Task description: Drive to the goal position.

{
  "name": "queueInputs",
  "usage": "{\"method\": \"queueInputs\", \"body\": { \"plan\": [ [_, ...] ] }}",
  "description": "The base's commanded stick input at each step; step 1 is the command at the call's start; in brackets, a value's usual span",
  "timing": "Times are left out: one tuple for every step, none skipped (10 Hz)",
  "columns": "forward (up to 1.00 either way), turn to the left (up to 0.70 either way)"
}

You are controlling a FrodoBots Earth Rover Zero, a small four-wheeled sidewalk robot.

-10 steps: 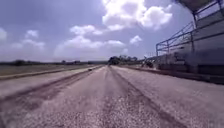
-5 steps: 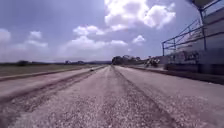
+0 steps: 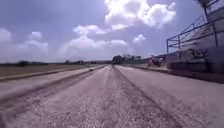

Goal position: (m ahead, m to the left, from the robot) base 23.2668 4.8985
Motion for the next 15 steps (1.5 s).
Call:
{"method": "queueInputs", "body": {
  "plan": [
    [1.0, 0.0],
    [1.0, 0.0],
    [1.0, 0.0],
    [1.0, 0.0],
    [1.0, 0.0],
    [1.0, 0.0],
    [1.0, 0.0],
    [1.0, 0.0],
    [1.0, 0.0],
    [1.0, 0.0],
    [1.0, 0.0],
    [1.0, 0.0],
    [1.0, 0.0],
    [1.0, 0.07],
    [1.0, 0.27]
  ]
}}
